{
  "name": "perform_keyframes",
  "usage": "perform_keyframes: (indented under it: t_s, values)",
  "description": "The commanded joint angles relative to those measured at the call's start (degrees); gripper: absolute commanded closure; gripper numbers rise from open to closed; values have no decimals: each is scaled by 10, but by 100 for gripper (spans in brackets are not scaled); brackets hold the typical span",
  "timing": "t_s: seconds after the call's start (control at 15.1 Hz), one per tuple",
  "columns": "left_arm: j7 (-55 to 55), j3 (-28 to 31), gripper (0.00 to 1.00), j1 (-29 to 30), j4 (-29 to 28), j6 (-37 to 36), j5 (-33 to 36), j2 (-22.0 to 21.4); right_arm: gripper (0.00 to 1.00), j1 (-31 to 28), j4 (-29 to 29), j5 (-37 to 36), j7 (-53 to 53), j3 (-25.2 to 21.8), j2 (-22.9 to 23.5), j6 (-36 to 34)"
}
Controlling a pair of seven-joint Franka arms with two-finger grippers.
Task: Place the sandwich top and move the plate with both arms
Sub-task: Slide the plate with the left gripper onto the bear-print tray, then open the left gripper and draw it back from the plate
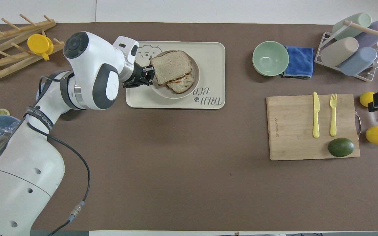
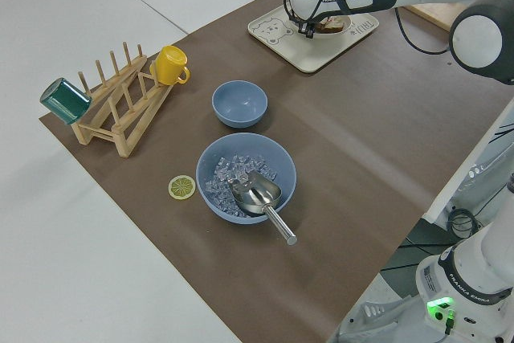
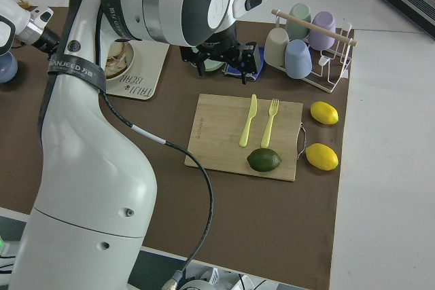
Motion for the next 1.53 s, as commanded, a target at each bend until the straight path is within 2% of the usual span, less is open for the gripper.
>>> perform_keyframes:
  t_s: [0.0,0.07,0.13,0.2,0.27,0.33,0.6,1.0,1.46]
  values:
    - [-6,2,100,-3,-19,24,0,-11,0,-3,-8,3,-11,1,-6,0]
    - [-6,2,100,-3,-18,26,0,-11,0,-2,-8,3,-11,1,-6,0]
    - [-5,2,78,-4,-18,28,0,-11,0,-3,-8,3,-11,1,-6,0]
    - [-5,2,48,-4,-18,28,5,-11,0,-2,-8,3,-11,1,-6,0]
    - [-5,2,8,-5,-18,28,16,-11,0,-3,-8,3,-11,1,-6,0]
    - [-5,2,0,-4,-19,27,27,-11,0,-3,-8,3,-11,1,-6,0]
    - [-1,19,0,4,-13,14,53,-19,0,-2,-8,3,-11,1,-6,0]
    - [6,84,0,16,-14,-89,95,-120,0,-3,-8,3,-11,1,-6,0]
    - [94,86,0,60,-15,-232,152,-226,0,-2,-8,3,-11,1,-6,0]
